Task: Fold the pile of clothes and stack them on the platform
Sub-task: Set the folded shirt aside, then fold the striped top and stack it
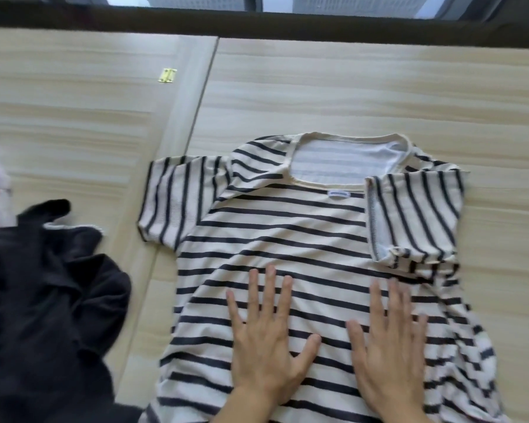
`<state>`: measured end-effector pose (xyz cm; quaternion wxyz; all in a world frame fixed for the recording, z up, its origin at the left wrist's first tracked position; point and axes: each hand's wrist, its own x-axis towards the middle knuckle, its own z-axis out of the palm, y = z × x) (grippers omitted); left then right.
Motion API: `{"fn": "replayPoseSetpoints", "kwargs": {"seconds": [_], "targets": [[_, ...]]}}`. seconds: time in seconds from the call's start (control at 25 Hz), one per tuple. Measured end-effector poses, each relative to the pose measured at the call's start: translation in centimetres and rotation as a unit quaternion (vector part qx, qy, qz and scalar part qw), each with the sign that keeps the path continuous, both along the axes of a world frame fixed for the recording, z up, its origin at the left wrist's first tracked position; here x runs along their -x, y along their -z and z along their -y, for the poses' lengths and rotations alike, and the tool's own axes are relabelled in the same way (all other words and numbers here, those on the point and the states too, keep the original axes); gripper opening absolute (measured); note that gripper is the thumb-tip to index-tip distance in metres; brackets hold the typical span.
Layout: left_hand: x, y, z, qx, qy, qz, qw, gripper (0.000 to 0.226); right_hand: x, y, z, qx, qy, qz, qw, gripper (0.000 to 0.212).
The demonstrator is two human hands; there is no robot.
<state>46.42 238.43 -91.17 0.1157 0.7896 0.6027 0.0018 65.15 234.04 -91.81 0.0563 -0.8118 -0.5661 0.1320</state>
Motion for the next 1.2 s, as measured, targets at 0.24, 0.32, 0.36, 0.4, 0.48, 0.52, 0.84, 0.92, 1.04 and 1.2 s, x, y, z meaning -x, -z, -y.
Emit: {"fn": "replayPoseSetpoints", "kwargs": {"seconds": [0.24,0.32,0.36,0.4,0.48,0.52,0.84,0.92,1.04,1.2], "targets": [[1.9,-1.9,-3.3,-0.056,-0.006,0.144,0.988,0.061,0.8,0.3,-0.2,-0.019,0.025,0.038,0.999,0.077],[4.9,-2.8,-9.1,-0.14,-0.13,0.18,0.965,0.048,0.7,0.6,-0.5,-0.02,0.025,0.04,0.999,0.077],[7.0,-3.1,-12.6,-0.151,-0.237,0.153,0.947,0.05,0.7,0.7,-0.5,-0.021,0.025,0.038,0.999,0.077],[9.2,-3.5,-16.0,-0.13,-0.348,0.122,0.92,0.056,0.6,0.7,-0.5,-0.026,0.027,0.036,0.999,0.077],[12.7,-3.9,-20.7,-0.031,-0.487,0.07,0.87,0.067,0.7,0.9,-0.4,-0.044,0.026,0.038,0.998,0.078],[13.6,-3.9,-21.9,0.006,-0.496,0.028,0.868,0.067,0.8,0.9,-0.4,-0.053,0.026,0.04,0.997,0.078],[11.5,-5.9,-23.7,-0.013,-0.387,0.057,0.92,0.01,0.7,0.9,-0.5,-0.058,0.022,0.05,0.997,0.078],[9.3,-8.2,-23.7,-0.065,-0.315,0.075,0.944,0.01,0.6,0.8,-0.4,-0.046,0.018,0.051,0.997,0.077],[4.0,-11.6,-21.4,-0.083,-0.039,0.109,0.99,0.007,0.6,0.8,-0.4,-0.046,0.015,0.051,0.997,0.077],[2.0,-10.1,-16.7,-0.079,0.196,0.169,0.963,0.023,0.7,0.6,-0.5,-0.046,0.02,0.053,0.997,0.079]]}}
